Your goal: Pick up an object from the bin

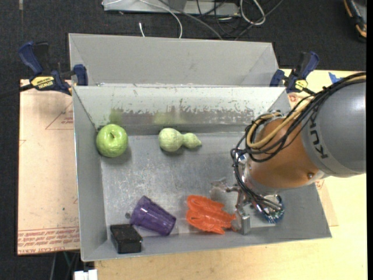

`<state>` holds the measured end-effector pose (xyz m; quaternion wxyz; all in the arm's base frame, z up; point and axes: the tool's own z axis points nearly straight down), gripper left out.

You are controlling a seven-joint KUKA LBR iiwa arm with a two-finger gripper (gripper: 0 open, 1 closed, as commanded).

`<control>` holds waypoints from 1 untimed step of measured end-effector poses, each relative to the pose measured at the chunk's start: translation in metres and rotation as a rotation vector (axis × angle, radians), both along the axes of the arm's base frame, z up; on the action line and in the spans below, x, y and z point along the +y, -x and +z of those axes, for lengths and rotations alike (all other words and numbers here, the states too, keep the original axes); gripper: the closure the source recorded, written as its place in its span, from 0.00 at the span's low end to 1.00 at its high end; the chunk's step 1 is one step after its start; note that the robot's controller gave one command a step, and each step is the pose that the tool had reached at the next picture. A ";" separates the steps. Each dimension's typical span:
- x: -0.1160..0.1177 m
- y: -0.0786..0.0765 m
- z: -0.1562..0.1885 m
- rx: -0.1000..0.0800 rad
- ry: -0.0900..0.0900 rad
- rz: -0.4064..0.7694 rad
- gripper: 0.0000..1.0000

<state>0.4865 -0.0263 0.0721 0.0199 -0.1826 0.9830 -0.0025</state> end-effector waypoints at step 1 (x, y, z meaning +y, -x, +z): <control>-0.107 -0.085 0.000 0.017 0.000 -0.101 1.00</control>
Offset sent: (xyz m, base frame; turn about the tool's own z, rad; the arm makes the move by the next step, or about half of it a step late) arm 0.0000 0.0000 0.0000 0.0000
